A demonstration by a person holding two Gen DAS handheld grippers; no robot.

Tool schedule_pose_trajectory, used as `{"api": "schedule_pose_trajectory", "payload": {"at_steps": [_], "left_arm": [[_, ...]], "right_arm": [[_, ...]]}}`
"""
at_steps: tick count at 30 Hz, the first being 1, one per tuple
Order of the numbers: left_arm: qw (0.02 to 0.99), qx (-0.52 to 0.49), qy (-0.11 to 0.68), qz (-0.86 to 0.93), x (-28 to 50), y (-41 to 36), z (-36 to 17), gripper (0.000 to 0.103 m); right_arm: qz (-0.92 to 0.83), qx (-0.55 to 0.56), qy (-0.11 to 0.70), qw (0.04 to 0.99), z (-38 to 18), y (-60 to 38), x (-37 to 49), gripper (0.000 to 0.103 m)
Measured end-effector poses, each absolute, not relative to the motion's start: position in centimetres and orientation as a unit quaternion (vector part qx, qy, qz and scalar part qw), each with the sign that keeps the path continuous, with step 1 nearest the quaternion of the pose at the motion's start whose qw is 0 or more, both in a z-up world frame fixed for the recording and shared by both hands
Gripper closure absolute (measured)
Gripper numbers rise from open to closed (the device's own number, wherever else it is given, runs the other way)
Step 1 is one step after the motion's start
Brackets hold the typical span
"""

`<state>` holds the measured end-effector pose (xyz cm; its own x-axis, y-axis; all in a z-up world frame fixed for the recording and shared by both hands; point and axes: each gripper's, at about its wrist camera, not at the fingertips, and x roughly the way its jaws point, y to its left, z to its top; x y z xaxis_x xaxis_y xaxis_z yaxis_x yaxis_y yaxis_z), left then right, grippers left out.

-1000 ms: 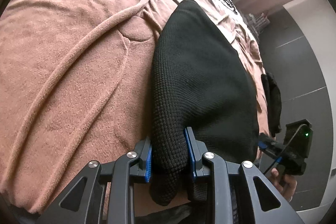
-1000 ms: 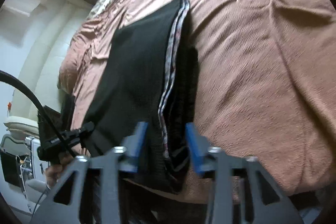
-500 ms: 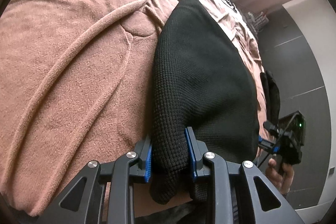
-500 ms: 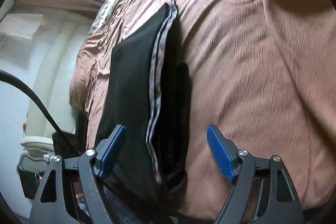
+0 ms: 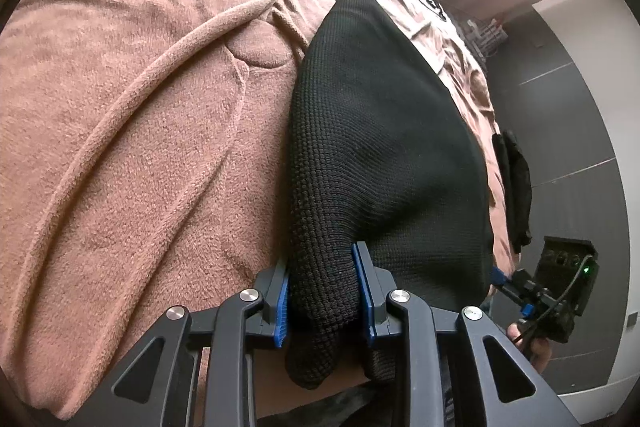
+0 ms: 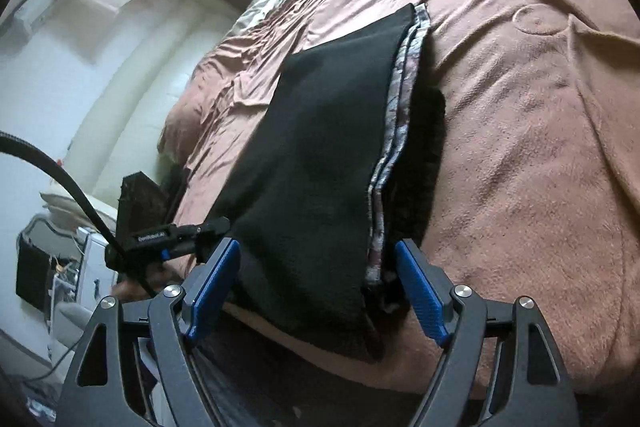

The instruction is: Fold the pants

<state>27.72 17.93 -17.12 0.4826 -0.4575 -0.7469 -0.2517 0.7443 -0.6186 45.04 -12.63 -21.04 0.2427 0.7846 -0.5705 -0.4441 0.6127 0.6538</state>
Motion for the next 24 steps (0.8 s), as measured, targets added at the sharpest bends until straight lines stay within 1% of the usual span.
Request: {"api": "schedule_pose_trajectory", "payload": {"at_steps": [4, 11, 19, 24], "left_arm": [[0.786, -0.354, 0.503, -0.066, 27.6, 18.0, -17.2, 0.074], [0.784, -0.353, 0.506, -0.064, 27.4, 18.1, -17.1, 0.074], [0.785, -0.343, 0.512, -0.057, 27.9, 17.6, -16.8, 0.074], [0.784, -0.342, 0.514, -0.057, 28.1, 17.6, -17.0, 0.073]], "right_arm": [[0.392, 0.197, 0.498, 0.748, -21.7, -12.7, 44.6, 0.025], [0.425, 0.205, 0.510, 0.719, -21.0, -12.7, 42.3, 0.025], [0.386, 0.186, 0.498, 0.754, -21.2, -14.3, 44.1, 0.025], [0.389, 0.161, 0.498, 0.758, -21.8, -12.2, 46.6, 0.025]]}}
